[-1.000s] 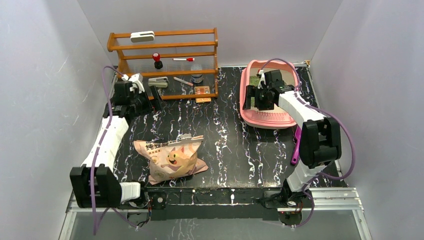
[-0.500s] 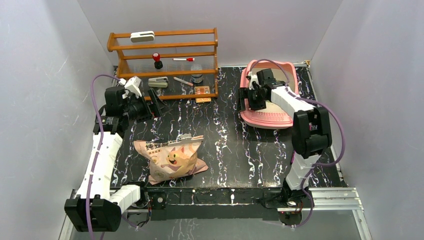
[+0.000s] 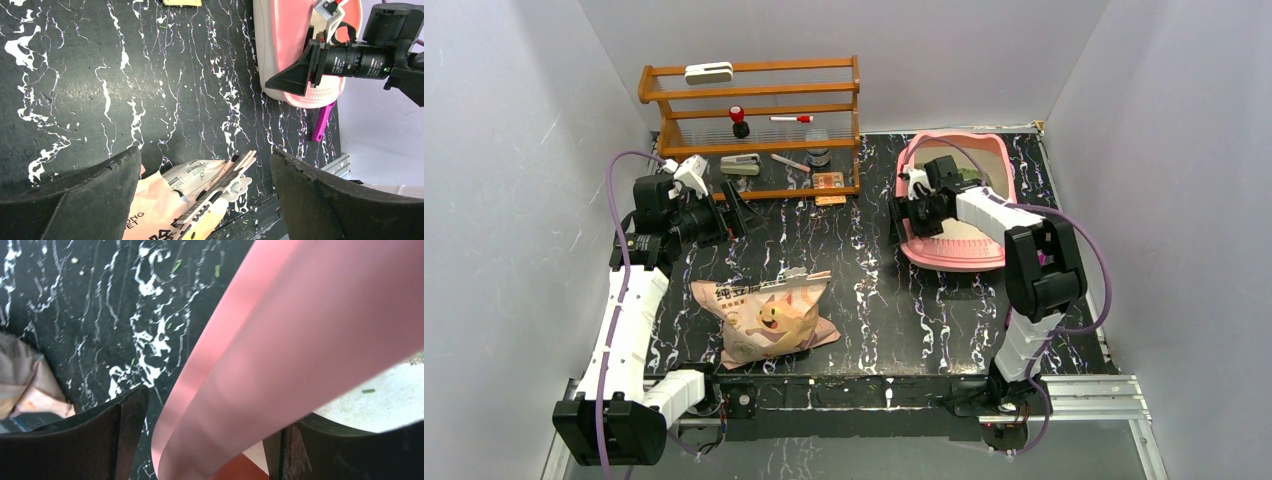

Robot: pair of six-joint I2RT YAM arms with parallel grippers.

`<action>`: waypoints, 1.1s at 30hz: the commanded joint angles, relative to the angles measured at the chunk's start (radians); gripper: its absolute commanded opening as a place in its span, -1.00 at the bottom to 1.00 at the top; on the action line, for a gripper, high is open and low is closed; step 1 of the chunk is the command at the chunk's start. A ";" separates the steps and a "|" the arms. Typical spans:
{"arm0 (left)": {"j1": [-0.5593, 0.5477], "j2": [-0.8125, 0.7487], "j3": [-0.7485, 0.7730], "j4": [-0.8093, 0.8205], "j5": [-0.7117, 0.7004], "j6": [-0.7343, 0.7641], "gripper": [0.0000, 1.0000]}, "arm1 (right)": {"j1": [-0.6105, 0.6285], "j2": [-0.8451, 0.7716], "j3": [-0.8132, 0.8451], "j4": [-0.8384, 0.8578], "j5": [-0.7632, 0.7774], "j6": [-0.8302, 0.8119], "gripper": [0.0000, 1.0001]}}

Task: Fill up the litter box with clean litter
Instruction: Move the litter box to the center of the board, then remove the clamp from the cat litter bag.

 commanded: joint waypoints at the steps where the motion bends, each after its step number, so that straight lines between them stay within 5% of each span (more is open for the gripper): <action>1: 0.001 -0.024 0.030 -0.025 0.039 0.008 0.97 | 0.038 -0.070 -0.062 0.014 -0.150 -0.015 0.69; 14: 0.001 -0.002 0.030 -0.071 0.136 0.082 0.97 | 0.198 -0.206 -0.281 0.110 -0.152 0.070 0.72; 21: 0.000 -0.022 0.026 -0.101 0.216 0.144 0.97 | 0.199 -0.286 -0.178 0.060 0.098 0.088 0.92; 24: -0.025 -0.009 0.076 -0.152 0.171 0.150 0.94 | 0.199 -0.371 -0.163 0.067 0.263 0.125 0.94; 28: -0.042 -0.007 0.084 -0.188 0.054 0.119 0.88 | 0.200 -0.550 -0.282 0.241 0.291 0.144 0.95; 33: -0.042 -0.049 0.081 -0.239 -0.154 0.027 0.87 | 0.206 -0.703 -0.400 0.505 0.030 0.149 0.79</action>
